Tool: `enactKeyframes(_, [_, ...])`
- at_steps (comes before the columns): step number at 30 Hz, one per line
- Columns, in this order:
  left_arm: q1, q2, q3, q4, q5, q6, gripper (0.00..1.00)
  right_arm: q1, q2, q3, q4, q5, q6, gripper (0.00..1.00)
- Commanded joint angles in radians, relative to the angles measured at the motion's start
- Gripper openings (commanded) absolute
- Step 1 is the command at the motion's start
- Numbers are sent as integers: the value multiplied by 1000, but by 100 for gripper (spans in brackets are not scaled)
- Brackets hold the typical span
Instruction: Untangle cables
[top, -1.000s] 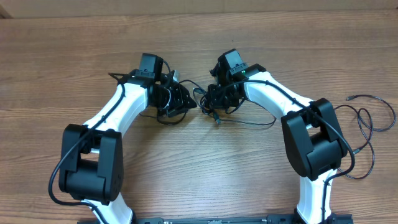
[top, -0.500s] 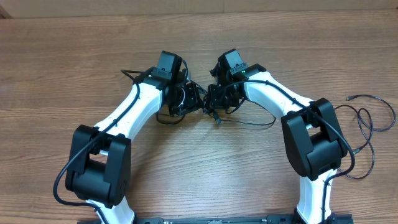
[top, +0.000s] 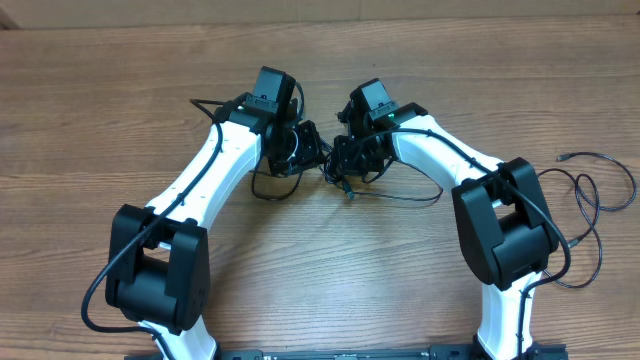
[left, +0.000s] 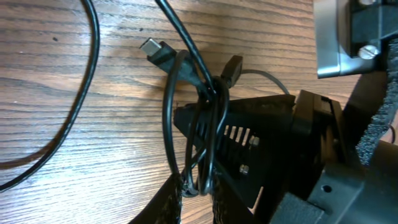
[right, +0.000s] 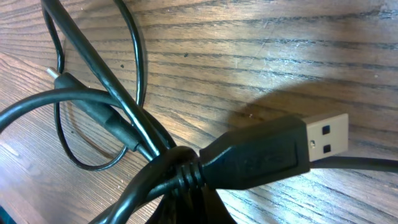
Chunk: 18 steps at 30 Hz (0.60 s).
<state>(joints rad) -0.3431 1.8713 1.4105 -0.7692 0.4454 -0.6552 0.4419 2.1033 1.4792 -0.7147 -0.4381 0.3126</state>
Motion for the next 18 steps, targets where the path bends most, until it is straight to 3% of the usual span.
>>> enactKeyframes(1, [-22, 6, 16, -1, -68, 3, 19, 6, 3, -3, 7, -8, -11, 4])
enactKeyframes(9, [-53, 29, 14, 20, -121, -4, 24, 6, 3, -3, 6, -8, -11, 4])
enactKeyframes(18, [-48, 96, 14, 41, -108, -1, 17, 6, 3, -3, 6, -8, -11, 4])
